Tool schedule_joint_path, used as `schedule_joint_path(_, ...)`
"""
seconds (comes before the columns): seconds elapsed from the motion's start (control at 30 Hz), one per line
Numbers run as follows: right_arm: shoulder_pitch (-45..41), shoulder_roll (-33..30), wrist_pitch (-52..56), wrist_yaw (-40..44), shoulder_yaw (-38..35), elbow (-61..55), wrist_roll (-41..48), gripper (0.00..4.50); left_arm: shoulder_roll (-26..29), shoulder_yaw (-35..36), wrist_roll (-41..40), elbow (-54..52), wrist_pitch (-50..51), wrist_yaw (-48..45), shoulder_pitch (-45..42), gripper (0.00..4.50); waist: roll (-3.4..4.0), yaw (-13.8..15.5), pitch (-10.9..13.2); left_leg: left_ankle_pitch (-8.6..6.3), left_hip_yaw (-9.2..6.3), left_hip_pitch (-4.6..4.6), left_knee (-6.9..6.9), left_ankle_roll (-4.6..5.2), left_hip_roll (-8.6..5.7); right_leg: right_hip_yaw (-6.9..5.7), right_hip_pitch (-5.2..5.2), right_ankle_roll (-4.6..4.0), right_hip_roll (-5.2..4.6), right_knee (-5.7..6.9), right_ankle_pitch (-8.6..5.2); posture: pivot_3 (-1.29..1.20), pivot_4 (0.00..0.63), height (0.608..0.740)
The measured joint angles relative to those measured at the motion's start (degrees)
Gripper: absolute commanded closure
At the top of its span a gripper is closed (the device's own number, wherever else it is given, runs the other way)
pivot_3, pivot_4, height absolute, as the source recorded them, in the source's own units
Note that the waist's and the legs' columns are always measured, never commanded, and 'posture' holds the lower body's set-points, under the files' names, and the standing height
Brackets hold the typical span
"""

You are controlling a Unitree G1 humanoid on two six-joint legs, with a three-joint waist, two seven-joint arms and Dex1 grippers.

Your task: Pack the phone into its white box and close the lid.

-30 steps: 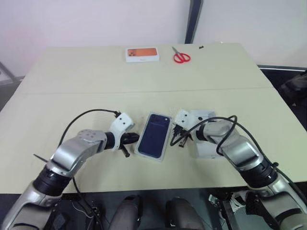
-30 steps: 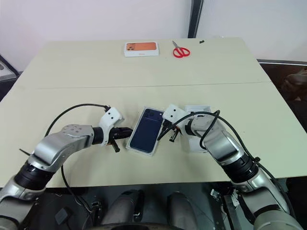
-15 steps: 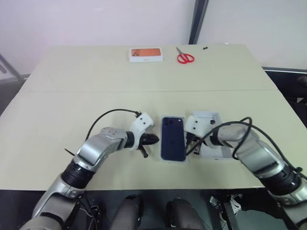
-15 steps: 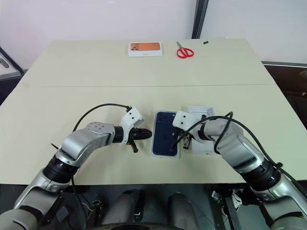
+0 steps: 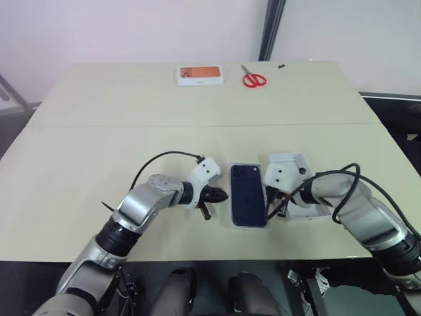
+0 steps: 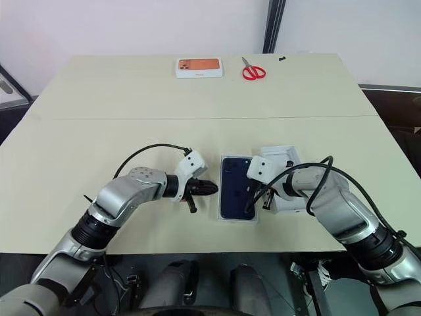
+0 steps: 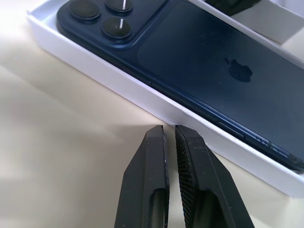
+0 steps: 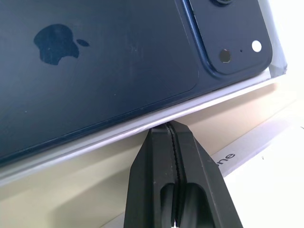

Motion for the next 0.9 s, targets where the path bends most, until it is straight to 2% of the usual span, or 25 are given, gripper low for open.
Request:
schedule_joint_path(0.3,0.34,-0.87,-0.27,0.89,-0.57,-0.07,0.24,4.5,-0.2,-0.16,0.02,-0.52,0.03,-1.54,0.52,4.06,0.0,0.0,0.0,0.0,0.0,0.0,0.01,0.0,0.0,0.0,0.0,0.0,0.0,0.0,0.0,0.0,0.15,0.74)
schedule_joint_path(0.4,0.67,-2.18,1.24,3.03,-3.29,-1.07,3.17,3.63,0.22,0.24,-0.05,-0.58,-0.09,-1.89,0.93,4.11,0.0,-0.04,0.0,0.0,0.0,-0.01,0.0,0.0,0.0,0.01,-0.01,0.0,0.0,0.0,0.0,0.0,0.15,0.74)
schedule_joint_path(0.57,0.86,-4.65,8.22,5.62,-11.79,-5.6,10.28,1.16,3.7,1.83,-0.78,-2.55,-2.25,-4.14,3.35,4.11,0.01,-0.31,0.0,0.0,0.0,0.0,-0.06,0.01,0.03,0.02,-0.06,0.0,0.02,0.01,0.0,0.0,0.15,0.74)
schedule_joint_path(0.73,-0.68,-4.09,26.1,3.06,-16.48,-6.99,16.0,1.16,7.27,7.29,-0.71,-3.88,-12.93,-7.54,7.93,4.11,0.02,-0.16,-0.01,-0.02,0.0,-0.01,-0.06,0.02,0.04,0.04,-0.06,-0.01,-0.01,0.0,0.0,0.0,0.15,0.74)
schedule_joint_path(0.9,-4.43,2.74,41.02,-4.67,-18.01,-4.8,18.1,1.16,9.93,9.04,-0.4,-6.5,-28.46,-14.18,13.29,4.11,0.05,-0.05,-0.02,-0.02,0.02,-0.01,-0.11,0.02,0.03,0.04,-0.07,-0.02,-0.05,-0.03,0.0,0.0,0.15,0.74)
